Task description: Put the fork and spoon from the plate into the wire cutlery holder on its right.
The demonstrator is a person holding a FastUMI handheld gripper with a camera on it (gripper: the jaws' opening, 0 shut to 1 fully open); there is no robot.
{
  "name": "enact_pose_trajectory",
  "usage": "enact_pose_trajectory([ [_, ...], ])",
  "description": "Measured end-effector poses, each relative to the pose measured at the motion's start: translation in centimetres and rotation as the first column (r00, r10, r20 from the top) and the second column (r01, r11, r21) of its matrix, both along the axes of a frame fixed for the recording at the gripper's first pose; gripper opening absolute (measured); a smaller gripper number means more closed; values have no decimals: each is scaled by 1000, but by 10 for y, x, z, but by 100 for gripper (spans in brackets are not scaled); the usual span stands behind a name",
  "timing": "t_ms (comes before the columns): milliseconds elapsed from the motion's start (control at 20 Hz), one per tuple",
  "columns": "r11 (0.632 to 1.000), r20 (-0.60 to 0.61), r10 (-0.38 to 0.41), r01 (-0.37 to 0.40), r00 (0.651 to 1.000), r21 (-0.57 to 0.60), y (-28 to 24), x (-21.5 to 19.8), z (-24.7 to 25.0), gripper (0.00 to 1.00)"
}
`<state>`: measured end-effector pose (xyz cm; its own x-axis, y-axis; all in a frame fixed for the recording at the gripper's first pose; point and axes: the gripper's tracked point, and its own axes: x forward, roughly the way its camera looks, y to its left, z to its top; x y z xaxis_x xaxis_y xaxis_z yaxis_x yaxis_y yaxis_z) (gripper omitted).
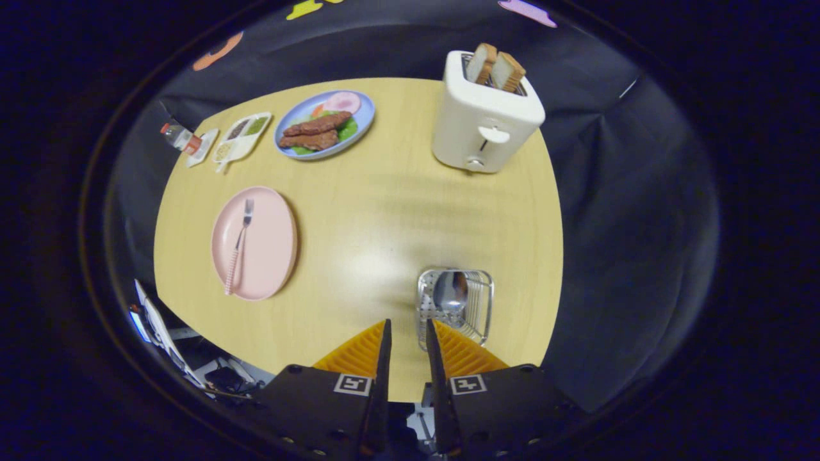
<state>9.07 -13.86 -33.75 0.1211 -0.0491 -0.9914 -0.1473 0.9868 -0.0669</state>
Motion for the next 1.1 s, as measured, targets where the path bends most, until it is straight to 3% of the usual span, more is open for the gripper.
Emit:
enact_pose_trajectory([
  [250, 998, 94, 34, -40, 995, 58, 61, 1, 0, 31],
  [500, 992, 247, 70, -94, 966, 86, 120, 0, -14, 55],
  [700, 988, 329, 28, -76, 944, 133, 161, -3, -25, 72],
  [800, 986, 398, 20, -85, 917, 146, 180, -2, -27, 83],
  [1100, 980, 577, 51, -151, 815, 127, 231, -3, -43, 84],
])
